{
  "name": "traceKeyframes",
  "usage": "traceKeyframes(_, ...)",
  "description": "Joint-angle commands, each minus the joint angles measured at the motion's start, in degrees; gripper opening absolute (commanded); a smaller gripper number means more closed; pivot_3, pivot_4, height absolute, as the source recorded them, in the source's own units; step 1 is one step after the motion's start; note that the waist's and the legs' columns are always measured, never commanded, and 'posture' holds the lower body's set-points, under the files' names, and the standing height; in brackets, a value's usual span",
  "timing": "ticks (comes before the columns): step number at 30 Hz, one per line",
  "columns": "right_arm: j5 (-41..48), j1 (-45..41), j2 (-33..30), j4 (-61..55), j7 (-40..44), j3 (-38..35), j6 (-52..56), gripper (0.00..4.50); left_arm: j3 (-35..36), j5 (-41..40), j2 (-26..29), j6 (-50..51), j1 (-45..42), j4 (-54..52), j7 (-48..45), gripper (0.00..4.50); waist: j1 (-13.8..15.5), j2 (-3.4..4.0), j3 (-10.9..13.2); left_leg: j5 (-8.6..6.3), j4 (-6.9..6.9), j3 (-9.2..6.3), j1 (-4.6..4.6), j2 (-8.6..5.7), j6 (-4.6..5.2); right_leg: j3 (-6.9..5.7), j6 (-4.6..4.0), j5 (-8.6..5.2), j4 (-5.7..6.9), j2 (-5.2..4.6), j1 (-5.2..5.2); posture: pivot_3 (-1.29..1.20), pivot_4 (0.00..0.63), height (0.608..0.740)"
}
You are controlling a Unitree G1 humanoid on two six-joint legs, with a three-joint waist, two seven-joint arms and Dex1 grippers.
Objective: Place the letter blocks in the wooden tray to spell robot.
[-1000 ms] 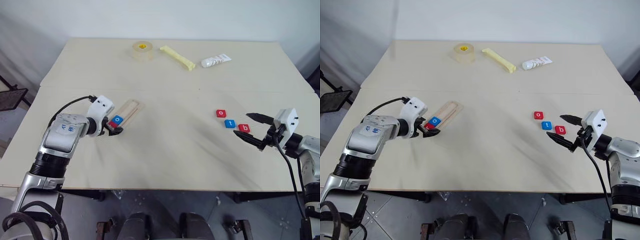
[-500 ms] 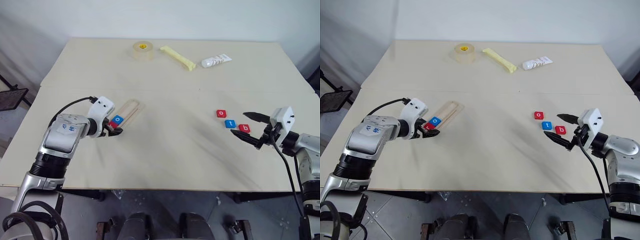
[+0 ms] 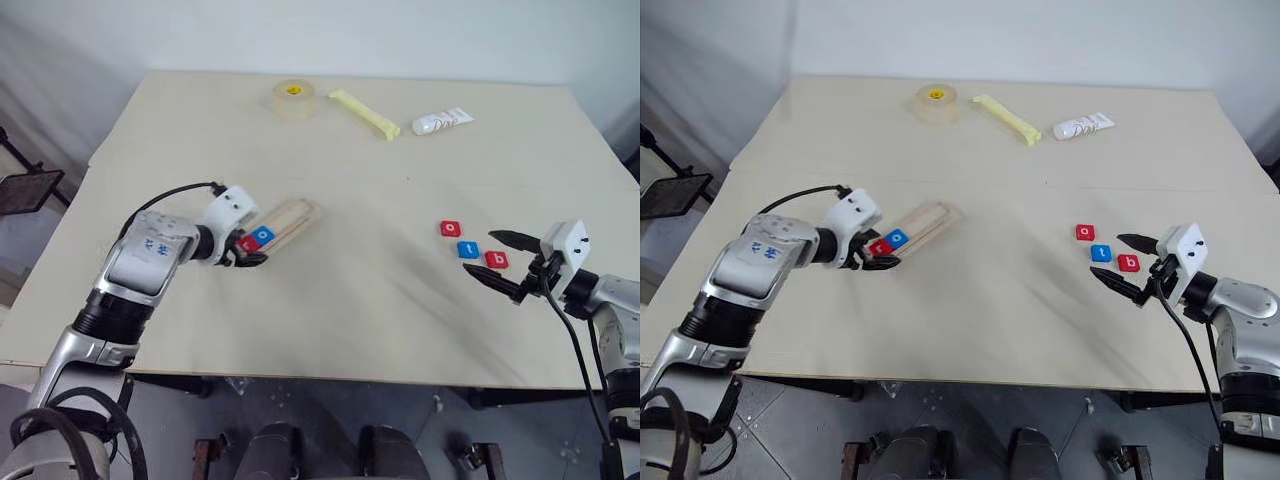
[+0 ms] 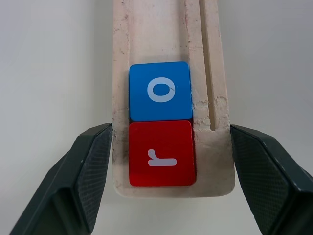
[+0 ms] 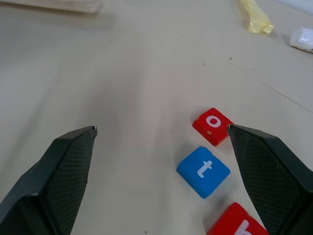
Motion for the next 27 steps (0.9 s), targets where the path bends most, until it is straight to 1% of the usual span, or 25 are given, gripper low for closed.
traceKeyframes(1, 1.9, 2.7, -1.2, -3.3, -0.5, -3.6, 0.0, 4.5, -4.7, 1.0, -1.9, -3.9, -4.2, -2.6, -4.9, 3.41, 0.1, 0.0, 0.0, 0.0, 0.0, -0.01, -0.02, -0.01, 0.0, -0.03, 0.0, 0.0, -0.01, 0.0, 0.0, 0.0, 0.15, 0.74)
traceKeyframes(5, 2.5, 6.5, -1.5, -5.8, -1.3, -5.8, -0.2, 4.5, -9.8, 2.6, -5.1, -7.6, -7.4, -1.9, -8.6, 3.41, 0.0, -0.02, 0.0, 0.0, 0.0, 0.01, -0.09, -0.01, 0.0, -0.05, 0.0, 0.0, -0.06, 0.04, -0.05, 0.0, 0.15, 0.74)
traceKeyframes(8, 2.8, 9.7, -1.7, -7.5, -2.2, -8.1, -0.6, 4.5, -12.7, 3.3, -8.7, -9.2, -8.8, -1.4, -10.4, 3.41, 0.0, -0.02, 0.0, 0.01, 0.08, 0.01, -0.35, 0.02, 0.01, -0.05, 0.01, 0.0, -0.06, 0.08, -0.26, 0.0, 0.15, 0.74)
traceKeyframes(9, 2.9, 10.7, -1.8, -7.9, -2.5, -8.9, -0.7, 4.5, -13.6, 3.6, -9.9, -9.5, -9.1, -1.2, -10.7, 3.41, 0.0, -0.02, 0.0, 0.01, 0.12, 0.04, -0.51, 0.02, 0.02, -0.04, 0.01, 0.0, -0.04, 0.08, -0.42, 0.0, 0.15, 0.74)
traceKeyframes(12, 3.2, 12.7, -1.7, -9.2, -3.1, -10.4, -0.7, 4.5, -15.0, 4.6, -12.2, -10.4, -9.2, -0.8, -11.2, 3.41, 0.0, -0.02, 0.0, 0.02, 0.13, 0.05, -0.56, 0.02, 0.03, -0.04, 0.01, 0.0, 0.0, 0.07, -0.48, 0.0, 0.15, 0.74)
traceKeyframes(16, 4.2, 19.2, -0.7, -14.0, -4.8, -14.2, -0.1, 4.5, -19.0, 7.5, -16.0, -12.8, -8.4, 1.2, -10.4, 3.41, 0.1, -0.02, 0.0, 0.02, 0.12, 0.06, -0.57, 0.04, 0.03, -0.04, 0.01, 0.0, 0.07, 0.08, -0.54, 0.0, 0.15, 0.74)
traceKeyframes(21, 5.3, 23.9, 0.2, -18.3, -6.8, -16.1, 0.6, 4.5, -19.5, 8.8, -17.6, -14.3, -7.3, 1.3, -10.9, 3.41, 0.1, -0.03, 0.0, 0.05, 0.14, 0.09, -0.6, -0.01, 0.08, -0.01, 0.01, 0.0, 0.04, 0.04, -0.54, 0.0, 0.15, 0.74)
traceKeyframes(27, 6.0, 26.1, 0.5, -20.6, -8.3, -16.8, 1.1, 4.5, -20.1, 11.0, -18.3, -17.1, -6.7, 2.8, -10.9, 3.41, 0.1, -0.02, 0.0, 0.05, 0.14, 0.09, -0.59, 0.0, 0.08, -0.01, 0.01, 0.0, 0.05, 0.05, -0.54, 0.0, 0.15, 0.74)
